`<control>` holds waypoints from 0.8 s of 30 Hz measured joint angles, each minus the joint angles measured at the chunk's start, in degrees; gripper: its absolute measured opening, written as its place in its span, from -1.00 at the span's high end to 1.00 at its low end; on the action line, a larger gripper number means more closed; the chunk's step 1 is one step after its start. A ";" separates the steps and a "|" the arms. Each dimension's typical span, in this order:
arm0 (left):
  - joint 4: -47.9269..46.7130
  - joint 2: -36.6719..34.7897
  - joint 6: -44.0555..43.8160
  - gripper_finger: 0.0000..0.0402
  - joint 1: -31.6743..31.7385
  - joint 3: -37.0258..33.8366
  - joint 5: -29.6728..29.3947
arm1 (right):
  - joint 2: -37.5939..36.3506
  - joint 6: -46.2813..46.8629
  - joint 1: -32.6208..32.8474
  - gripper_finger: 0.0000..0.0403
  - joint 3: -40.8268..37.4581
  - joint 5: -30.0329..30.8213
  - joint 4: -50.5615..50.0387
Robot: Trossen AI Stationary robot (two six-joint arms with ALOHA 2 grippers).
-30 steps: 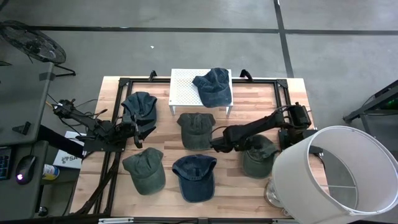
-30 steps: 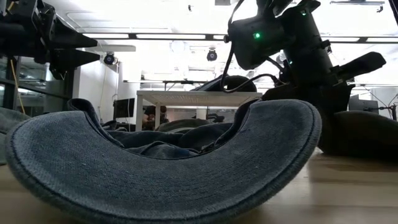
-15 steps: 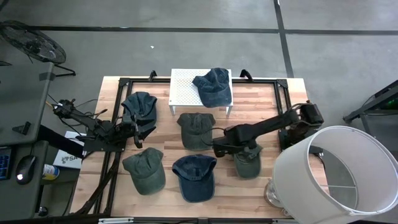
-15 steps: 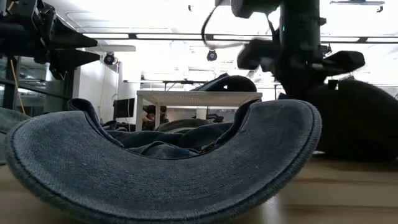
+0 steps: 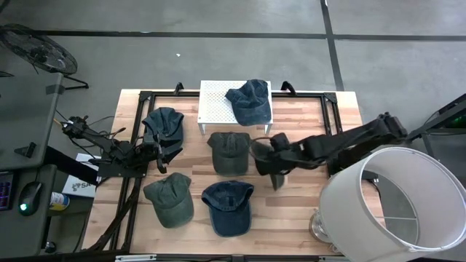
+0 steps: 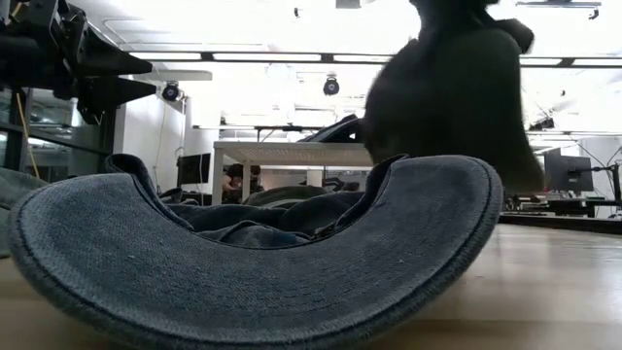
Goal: Pick & Place hat
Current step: Put the bottom right gray cap on the shelf
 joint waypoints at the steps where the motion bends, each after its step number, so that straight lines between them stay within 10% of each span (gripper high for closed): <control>1: 0.02 0.00 0.02 -0.06 0.00 0.00 0.00 | -0.59 -2.09 -0.03 0.95 0.00 0.27 1.50; 24: -0.08 0.00 0.46 -0.06 0.00 -0.01 -0.04 | -4.35 -51.35 -0.20 0.95 -0.02 1.09 48.20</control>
